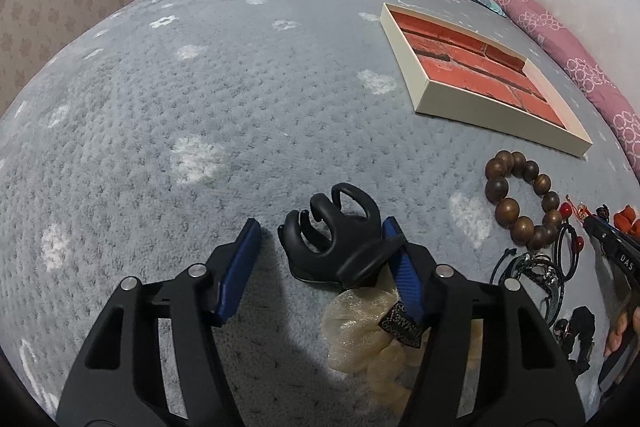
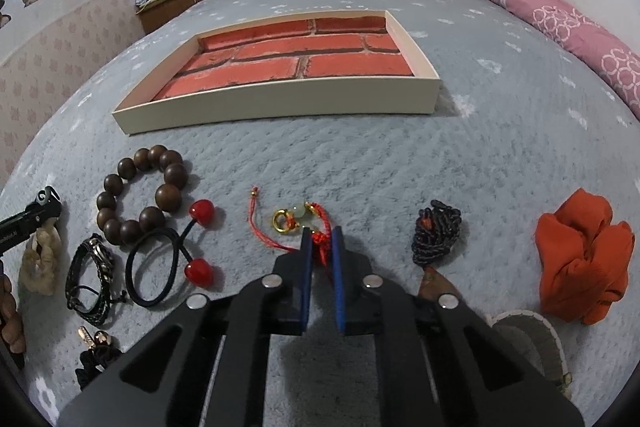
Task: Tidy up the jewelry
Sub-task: 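Close the left tool on the claw clip while the right tool grips the red charm, then carry both held items over the brick-lined tray and lower them in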
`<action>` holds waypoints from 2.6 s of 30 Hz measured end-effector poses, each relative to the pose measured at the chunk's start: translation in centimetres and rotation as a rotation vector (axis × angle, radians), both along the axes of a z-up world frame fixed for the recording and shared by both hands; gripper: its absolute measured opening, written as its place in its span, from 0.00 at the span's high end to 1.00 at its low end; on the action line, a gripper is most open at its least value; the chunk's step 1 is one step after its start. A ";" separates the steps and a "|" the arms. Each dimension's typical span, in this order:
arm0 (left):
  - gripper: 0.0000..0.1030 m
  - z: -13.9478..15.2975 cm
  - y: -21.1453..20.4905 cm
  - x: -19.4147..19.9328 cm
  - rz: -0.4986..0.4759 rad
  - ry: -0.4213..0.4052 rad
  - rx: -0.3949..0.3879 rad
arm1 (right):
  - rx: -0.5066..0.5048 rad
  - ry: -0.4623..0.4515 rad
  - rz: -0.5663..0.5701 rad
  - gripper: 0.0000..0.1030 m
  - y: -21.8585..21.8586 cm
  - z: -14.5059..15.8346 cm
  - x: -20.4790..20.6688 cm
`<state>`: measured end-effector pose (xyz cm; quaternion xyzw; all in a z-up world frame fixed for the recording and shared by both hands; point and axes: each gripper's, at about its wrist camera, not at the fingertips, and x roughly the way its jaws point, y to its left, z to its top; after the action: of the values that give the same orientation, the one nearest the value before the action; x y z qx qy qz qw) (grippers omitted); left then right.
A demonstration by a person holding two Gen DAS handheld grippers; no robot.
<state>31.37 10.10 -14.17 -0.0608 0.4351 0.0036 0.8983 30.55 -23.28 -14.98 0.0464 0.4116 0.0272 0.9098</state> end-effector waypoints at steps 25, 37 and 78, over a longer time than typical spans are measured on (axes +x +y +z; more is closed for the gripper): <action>0.52 2.3 1.3 0.0 0.020 -0.030 -0.071 | -0.065 -0.041 0.060 0.92 1.1 2.0 -0.2; 0.52 5.9 -2.2 3.3 -0.063 -0.087 -0.073 | -0.025 -0.108 0.061 0.92 -0.1 5.6 1.9; 0.52 5.2 -14.7 25.9 -0.164 -0.135 -0.005 | 0.003 -0.157 -0.055 0.92 -1.8 5.6 26.9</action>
<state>57.28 -4.59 -9.01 -0.0275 0.3771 -0.0751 0.9227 57.44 -25.06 -9.40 0.0570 0.3375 0.0065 0.9396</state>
